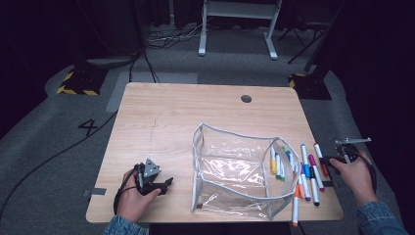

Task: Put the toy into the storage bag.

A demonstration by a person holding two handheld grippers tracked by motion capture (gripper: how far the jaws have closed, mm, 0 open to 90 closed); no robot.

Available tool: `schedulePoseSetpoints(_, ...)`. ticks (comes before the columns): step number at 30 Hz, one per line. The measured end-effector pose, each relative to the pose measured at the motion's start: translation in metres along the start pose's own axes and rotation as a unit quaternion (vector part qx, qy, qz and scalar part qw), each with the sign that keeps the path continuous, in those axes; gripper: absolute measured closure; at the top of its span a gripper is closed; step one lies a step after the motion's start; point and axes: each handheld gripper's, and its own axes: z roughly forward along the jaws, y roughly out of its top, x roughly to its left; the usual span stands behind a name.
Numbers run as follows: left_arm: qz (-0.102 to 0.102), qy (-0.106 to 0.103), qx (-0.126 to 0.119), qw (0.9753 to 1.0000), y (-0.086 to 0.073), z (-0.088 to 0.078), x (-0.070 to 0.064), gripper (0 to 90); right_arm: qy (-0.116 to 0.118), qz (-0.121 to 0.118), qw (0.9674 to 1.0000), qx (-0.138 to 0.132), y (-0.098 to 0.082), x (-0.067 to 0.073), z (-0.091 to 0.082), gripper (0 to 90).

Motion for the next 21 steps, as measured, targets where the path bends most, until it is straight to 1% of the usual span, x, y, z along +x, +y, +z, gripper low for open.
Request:
schedulePoseSetpoints(2, 0.003, 0.0, 0.002, 1.0, 0.0, 0.0, 0.0, 30.1, -0.004, 0.001, 1.0, 0.005, 0.0, 0.0, 0.004, 71.2)
schedulePoseSetpoints(3, 0.003, 0.001, 0.002, 1.0, 0.0, 0.0, 0.0, 29.9, -0.003, -0.001, 1.0, 0.006, 0.001, 0.0, 0.005, 72.4)
schedulePoseSetpoints(5, 0.001, -0.001, 0.002, 1.0, 0.001, 0.0, 0.0, 29.8, -0.004, 0.004, 0.9999, 0.01, 0.002, 0.001, 0.008, 73.7)
schedulePoseSetpoints(6, 0.001, -0.001, 0.002, 1.0, 0.001, 0.001, 0.0, 29.7, -0.003, 0.001, 1.0, 0.009, 0.003, 0.001, 0.009, 74.7)
schedulePoseSetpoints(7, 0.004, 0.0, 0.002, 1.0, 0.001, 0.001, 0.0, 29.6, -0.004, 0.001, 0.9999, 0.013, 0.004, 0.002, 0.011, 74.9)
schedulePoseSetpoints(8, 0.001, 0.0, 0.002, 1.0, 0.001, 0.001, -0.001, 29.6, -0.005, 0.006, 0.9998, 0.018, 0.006, 0.003, 0.012, 74.5)
schedulePoseSetpoints(11, 0.002, -0.001, 0.002, 1.0, 0.001, 0.001, -0.001, 29.6, -0.011, 0.007, 0.9997, 0.021, 0.01, 0.004, 0.017, 73.4)
schedulePoseSetpoints(13, 0.001, -0.001, 0.002, 1.0, 0.001, 0.001, -0.001, 29.6, -0.015, 0.009, 0.9995, 0.028, 0.012, 0.004, 0.02, 74.5)
schedulePoseSetpoints(15, 0.001, -0.001, 0.002, 1.0, 0.001, 0.001, -0.001, 29.5, -0.017, 0.008, 0.9995, 0.026, 0.013, 0.005, 0.021, 75.6)
schedulePoseSetpoints(16, 0.001, -0.001, 0.003, 1.0, 0.001, 0.001, -0.001, 29.4, -0.021, 0.012, 0.9992, 0.031, 0.014, 0.006, 0.021, 76.9)
schedulePoseSetpoints(19, 0.004, -0.003, 0.004, 1.0, 0.001, 0.001, 0.0, 29.1, -0.028, 0.011, 0.999, 0.034, 0.015, 0.007, 0.021, 77.0)
schedulePoseSetpoints(21, 0.005, -0.002, 0.005, 1.0, 0.001, 0.001, 0.0, 28.3, -0.03, 0.012, 0.999, 0.031, 0.014, 0.006, 0.021, 77.0)
